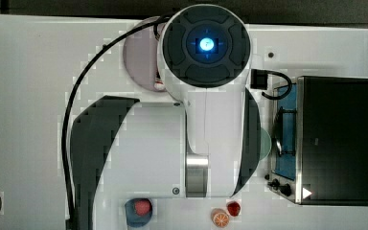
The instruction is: Drag strainer right to left.
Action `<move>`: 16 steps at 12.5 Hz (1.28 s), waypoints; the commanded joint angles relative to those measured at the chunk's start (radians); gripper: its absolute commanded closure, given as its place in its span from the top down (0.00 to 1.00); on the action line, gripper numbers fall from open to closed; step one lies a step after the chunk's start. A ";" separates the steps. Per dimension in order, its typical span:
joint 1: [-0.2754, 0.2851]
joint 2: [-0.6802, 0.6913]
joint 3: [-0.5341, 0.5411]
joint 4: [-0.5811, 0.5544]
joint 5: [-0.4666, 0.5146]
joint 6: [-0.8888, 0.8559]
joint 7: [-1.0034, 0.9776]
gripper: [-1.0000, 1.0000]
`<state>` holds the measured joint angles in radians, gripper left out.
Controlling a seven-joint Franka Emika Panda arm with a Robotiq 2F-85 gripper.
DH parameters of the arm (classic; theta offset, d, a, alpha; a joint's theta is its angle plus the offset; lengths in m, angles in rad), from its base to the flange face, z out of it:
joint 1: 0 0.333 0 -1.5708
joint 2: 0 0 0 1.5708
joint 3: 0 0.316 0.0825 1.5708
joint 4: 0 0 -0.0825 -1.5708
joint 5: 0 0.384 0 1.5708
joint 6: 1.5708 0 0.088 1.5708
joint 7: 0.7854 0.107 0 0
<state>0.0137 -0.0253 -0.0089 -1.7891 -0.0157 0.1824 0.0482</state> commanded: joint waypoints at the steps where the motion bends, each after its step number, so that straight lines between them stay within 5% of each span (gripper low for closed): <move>1: -0.046 -0.392 -0.052 -0.135 -0.016 -0.258 -0.042 0.80; 3: -0.046 -0.390 -0.052 -0.147 -0.015 -0.256 -0.042 1.00; 9: -0.046 -0.304 -0.050 -0.311 -0.013 -0.109 -0.033 1.00; 16: -0.044 -0.141 -0.041 -0.594 -0.013 0.428 0.313 1.00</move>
<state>-0.0461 -0.1097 -0.0432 -2.4121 -0.0361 0.5527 0.2461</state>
